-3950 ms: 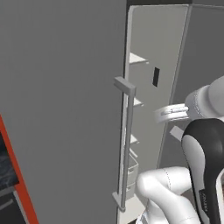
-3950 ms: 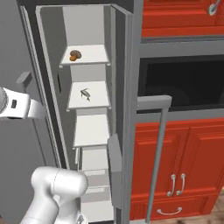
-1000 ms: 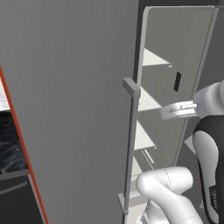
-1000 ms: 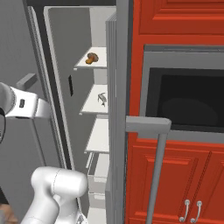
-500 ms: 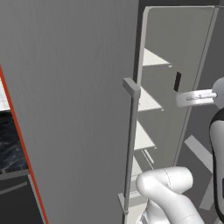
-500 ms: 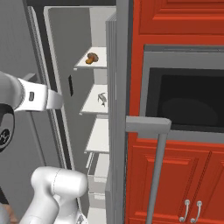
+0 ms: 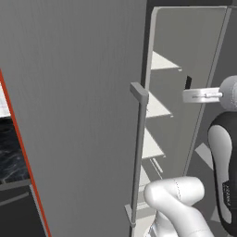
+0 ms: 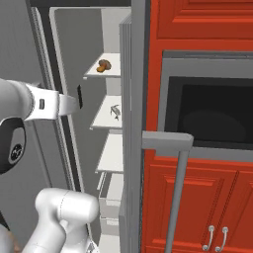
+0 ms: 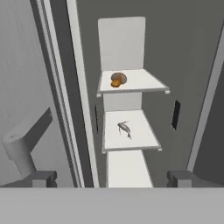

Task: Take the fish, mushroom, and lime from the freezer and place them in the bowl on the counter.

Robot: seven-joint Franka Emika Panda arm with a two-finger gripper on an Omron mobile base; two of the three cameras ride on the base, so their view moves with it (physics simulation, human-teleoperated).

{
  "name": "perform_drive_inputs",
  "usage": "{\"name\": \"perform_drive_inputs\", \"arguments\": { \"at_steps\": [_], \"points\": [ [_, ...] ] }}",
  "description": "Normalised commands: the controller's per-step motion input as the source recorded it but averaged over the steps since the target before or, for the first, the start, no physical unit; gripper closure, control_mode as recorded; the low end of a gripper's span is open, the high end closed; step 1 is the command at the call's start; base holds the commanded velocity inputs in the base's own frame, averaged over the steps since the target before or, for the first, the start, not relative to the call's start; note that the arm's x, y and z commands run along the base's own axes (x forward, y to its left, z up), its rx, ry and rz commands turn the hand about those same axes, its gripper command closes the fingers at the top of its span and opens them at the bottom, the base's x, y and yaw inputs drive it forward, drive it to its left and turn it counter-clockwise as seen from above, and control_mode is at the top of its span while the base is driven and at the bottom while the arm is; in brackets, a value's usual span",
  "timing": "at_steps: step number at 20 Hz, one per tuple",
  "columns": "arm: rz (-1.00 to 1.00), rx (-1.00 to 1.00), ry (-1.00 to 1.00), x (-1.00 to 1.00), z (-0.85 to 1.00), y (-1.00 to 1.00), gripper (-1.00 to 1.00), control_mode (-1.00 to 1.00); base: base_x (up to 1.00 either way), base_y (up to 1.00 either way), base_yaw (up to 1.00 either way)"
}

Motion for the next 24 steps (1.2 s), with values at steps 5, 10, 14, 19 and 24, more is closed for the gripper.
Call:
{"name": "perform_drive_inputs", "arguments": {
  "at_steps": [5, 10, 14, 19, 24],
  "points": [
    [0.0, 0.03, 0.0, 0.35, 0.2, -0.18, -1.0, -1.0, 0.0, 0.0, 0.0],
    [0.0, 0.01, 0.0, 0.39, 0.16, -0.17, -1.0, -1.0, 0.0, 0.0, 0.0],
    [0.0, 0.0, 0.0, 0.46, 0.01, -0.05, -1.0, -1.0, 0.0, 0.0, 0.0],
    [0.0, 0.0, 0.0, 0.46, 0.0, -0.13, -1.0, -1.0, 0.0, 0.0, 0.0],
    [0.0, 0.0, 0.0, 0.52, 0.0, -0.02, -1.0, -1.0, 0.0, 0.0, 0.0]
  ]
}}
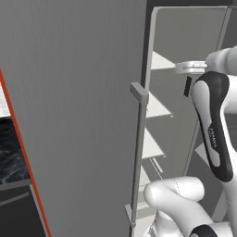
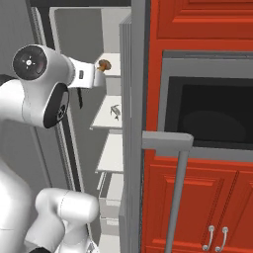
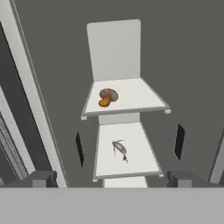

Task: Take the fish, mushroom, and lime from the freezer and place them in the bowl on the counter.

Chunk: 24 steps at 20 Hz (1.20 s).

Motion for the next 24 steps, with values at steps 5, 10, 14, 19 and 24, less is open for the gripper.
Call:
{"name": "perform_drive_inputs", "arguments": {
  "at_steps": [5, 10, 14, 19, 24],
  "points": [
    [0.0, 0.0, 0.0, 0.54, 0.0, -0.07, -1.0, -1.0, 0.0, 0.0, 0.0],
    [0.0, 0.0, 0.0, 0.52, 0.0, -0.13, -1.0, -1.0, 0.0, 0.0, 0.0],
    [0.0, 0.0, 0.04, 0.52, 0.0, -0.08, -1.0, -1.0, 0.0, 0.0, 0.0],
    [0.0, 0.0, 0.05, 0.5, 0.0, 0.0, -1.0, -1.0, 0.0, 0.0, 0.0],
    [0.0, 0.0, 0.0, 0.41, 0.0, 0.0, -1.0, -1.0, 0.0, 0.0, 0.0]
  ]
}}
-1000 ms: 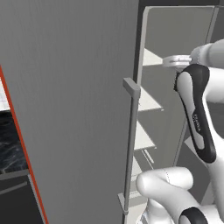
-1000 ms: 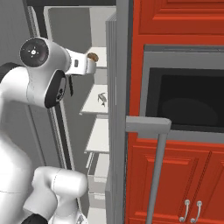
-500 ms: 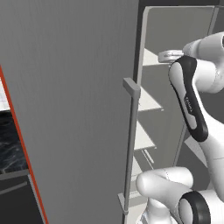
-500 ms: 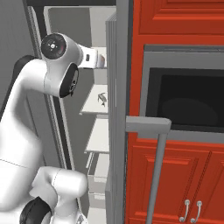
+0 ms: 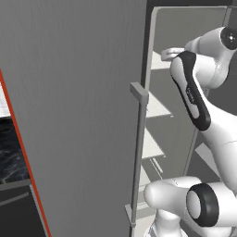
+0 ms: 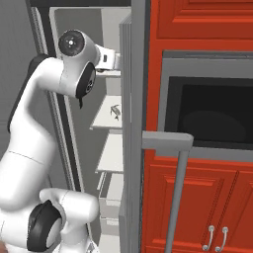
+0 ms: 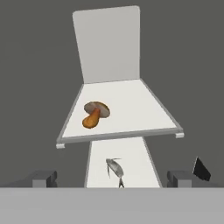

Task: Take the fish, mushroom, and lime from the freezer and place them in the bowl on the counter.

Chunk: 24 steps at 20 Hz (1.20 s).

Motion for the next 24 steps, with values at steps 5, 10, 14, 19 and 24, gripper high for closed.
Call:
{"name": "perform_drive_inputs", "arguments": {
  "at_steps": [5, 10, 14, 19, 24],
  "points": [
    [0.01, 0.0, 0.0, 0.4, 0.0, 0.0, -1.0, -1.0, 0.0, 0.0, 0.0],
    [0.01, 0.0, 0.0, 0.37, 0.0, 0.0, -1.0, -1.0, 0.0, 0.0, 0.0],
    [0.0, 0.0, 0.0, 0.3, 0.0, 0.0, -1.0, -1.0, 0.0, 0.0, 0.0],
    [0.03, 0.0, 0.01, 0.21, 0.0, 0.0, -1.0, -1.0, 0.0, 0.0, 0.0],
    [0.09, 0.0, 0.02, 0.0, -0.02, 0.0, -1.0, -1.0, 0.0, 0.0, 0.0]
  ]
}}
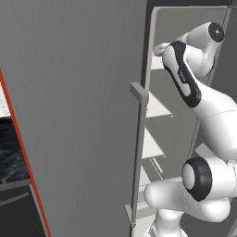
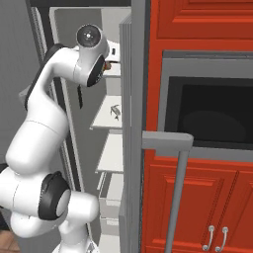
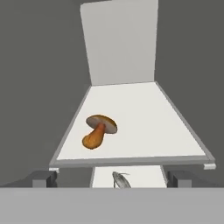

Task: Take the fish, mushroom, and lime from the freezer and place them in the bowl on the counter.

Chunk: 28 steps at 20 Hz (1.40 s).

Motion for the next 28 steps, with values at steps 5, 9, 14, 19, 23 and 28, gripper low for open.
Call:
{"name": "perform_drive_inputs", "arguments": {
  "at_steps": [5, 9, 14, 19, 23, 28],
  "points": [
    [0.11, 0.0, 0.0, -0.05, -0.13, 0.01, -1.0, -1.0, 0.0, 0.0, 0.0],
    [0.15, -0.03, 0.0, -0.01, -0.14, 0.0, -1.0, -1.0, 0.0, 0.0, 0.0],
    [0.14, -0.06, 0.0, 0.0, -0.04, 0.07, -1.0, -1.0, 0.0, 0.0, 0.0],
    [0.07, -0.01, 0.0, 0.06, 0.0, 0.08, -1.0, -1.0, 0.0, 0.0, 0.0],
    [0.09, 0.0, 0.01, 0.11, 0.0, 0.09, -1.0, -1.0, 0.0, 0.0, 0.0],
    [0.05, 0.0, 0.0, 0.16, 0.0, 0.11, -1.0, -1.0, 0.0, 0.0, 0.0]
  ]
}}
